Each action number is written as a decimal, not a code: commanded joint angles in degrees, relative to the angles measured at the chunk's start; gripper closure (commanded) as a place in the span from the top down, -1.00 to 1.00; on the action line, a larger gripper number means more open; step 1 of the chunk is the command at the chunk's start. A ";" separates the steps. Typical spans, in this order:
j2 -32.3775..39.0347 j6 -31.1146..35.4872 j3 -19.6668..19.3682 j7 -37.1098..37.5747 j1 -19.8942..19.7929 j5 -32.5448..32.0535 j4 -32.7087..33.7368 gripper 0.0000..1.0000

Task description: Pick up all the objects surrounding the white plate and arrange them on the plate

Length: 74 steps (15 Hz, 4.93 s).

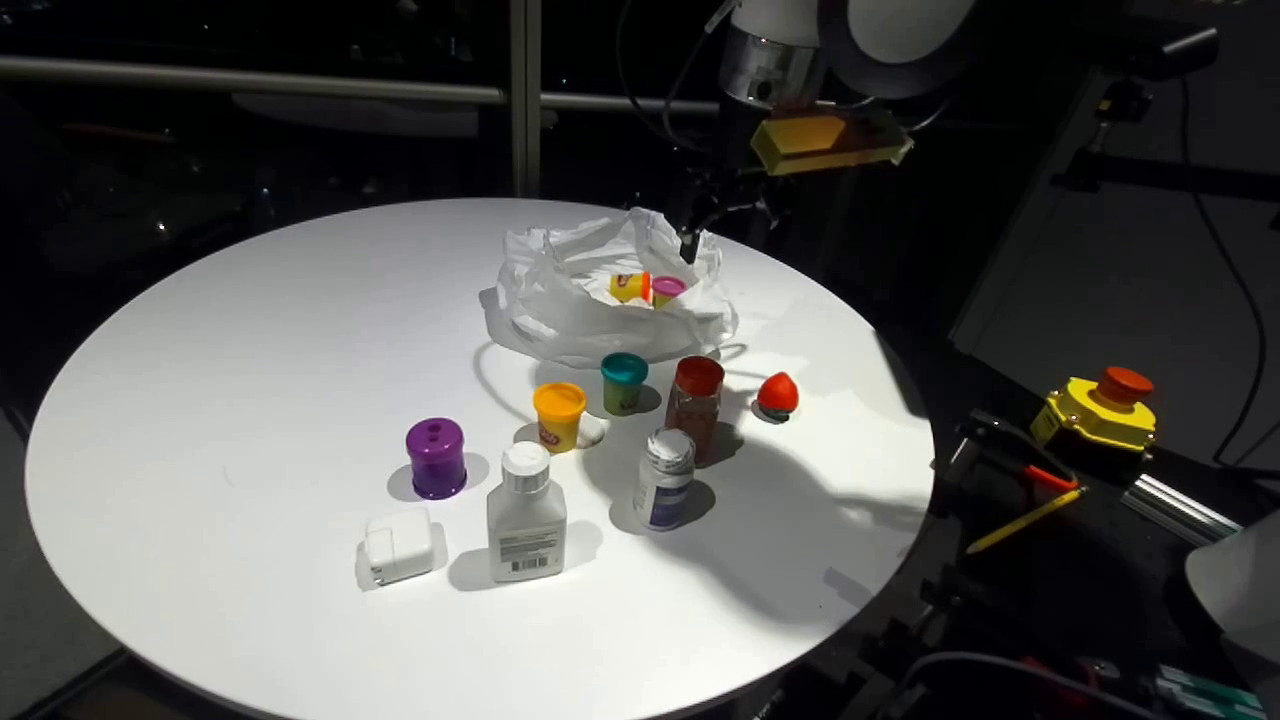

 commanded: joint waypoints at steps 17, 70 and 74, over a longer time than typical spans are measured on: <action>13.07 5.70 4.91 18.18 -1.95 10.16 -5.73 1.00; 4.98 -16.25 11.24 4.13 4.94 0.06 21.21 1.00; 6.87 -16.55 11.82 10.55 3.92 -0.70 17.86 1.00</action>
